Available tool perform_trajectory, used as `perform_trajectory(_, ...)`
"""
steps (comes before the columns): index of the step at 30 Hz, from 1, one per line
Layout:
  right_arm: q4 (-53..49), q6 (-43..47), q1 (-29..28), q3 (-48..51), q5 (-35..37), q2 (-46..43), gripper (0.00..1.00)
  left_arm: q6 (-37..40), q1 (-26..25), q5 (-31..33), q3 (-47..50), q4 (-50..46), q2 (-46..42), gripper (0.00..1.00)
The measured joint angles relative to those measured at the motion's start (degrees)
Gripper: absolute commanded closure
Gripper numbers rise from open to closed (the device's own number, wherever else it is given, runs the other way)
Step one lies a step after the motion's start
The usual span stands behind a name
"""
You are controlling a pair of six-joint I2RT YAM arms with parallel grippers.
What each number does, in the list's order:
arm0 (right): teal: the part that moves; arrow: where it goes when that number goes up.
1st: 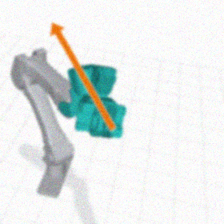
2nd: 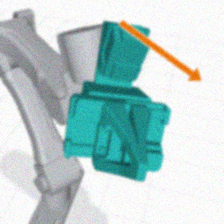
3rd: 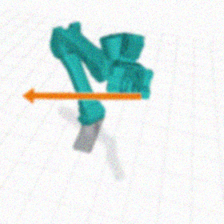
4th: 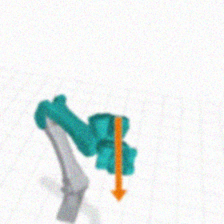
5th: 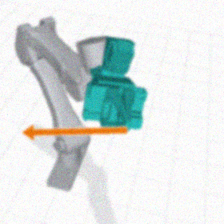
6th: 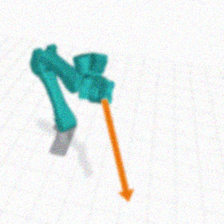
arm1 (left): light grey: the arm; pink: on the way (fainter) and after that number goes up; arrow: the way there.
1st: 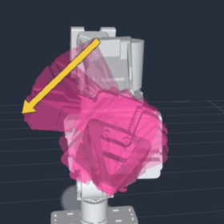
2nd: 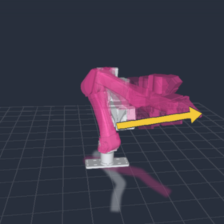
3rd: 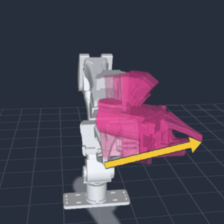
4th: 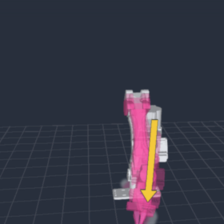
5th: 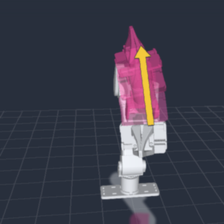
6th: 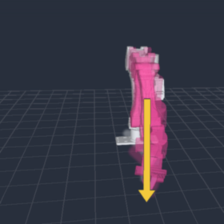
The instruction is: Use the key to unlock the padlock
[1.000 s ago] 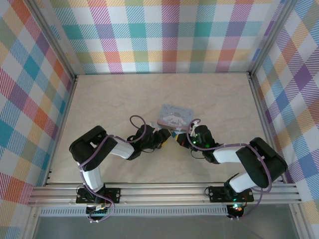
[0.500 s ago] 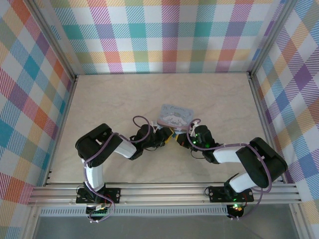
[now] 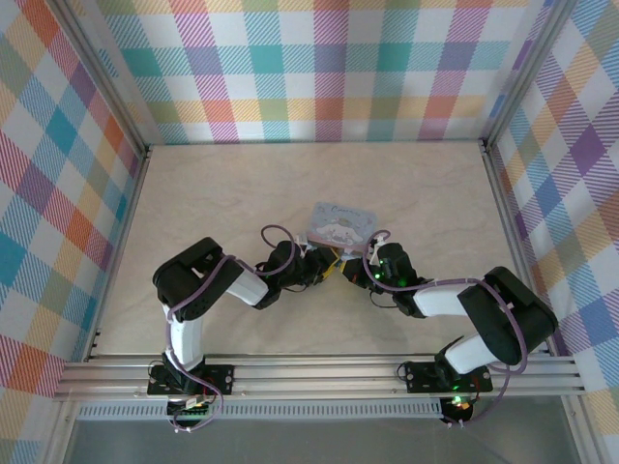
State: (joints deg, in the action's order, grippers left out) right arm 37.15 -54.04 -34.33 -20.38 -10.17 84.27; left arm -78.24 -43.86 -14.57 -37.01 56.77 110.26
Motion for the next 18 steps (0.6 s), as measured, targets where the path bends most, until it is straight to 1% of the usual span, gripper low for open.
perform_trajectory(4,-0.02,-0.7,0.0,-0.09,-0.02,0.02,1.0,-0.26,-0.04,-0.2,-0.76,0.39,0.68,0.75)
perform_trajectory(9,-0.02,-1.42,0.15,-0.09,0.04,0.04,1.0,-0.28,-0.04,-0.11,-0.79,0.48,0.7,0.84)
perform_trajectory(13,-0.31,-1.81,0.22,-0.09,0.26,-0.02,0.89,-0.22,-0.04,0.11,-0.79,0.55,0.7,0.89)
perform_trajectory(15,-1.6,-1.77,0.22,-0.22,0.57,-0.57,0.84,-0.22,-0.13,0.02,-0.79,0.59,0.7,0.91)
perform_trajectory(18,-4.74,-0.81,0.2,-0.37,1.44,-2.71,0.76,-0.24,-0.33,-0.24,-0.85,1.03,0.68,0.92)
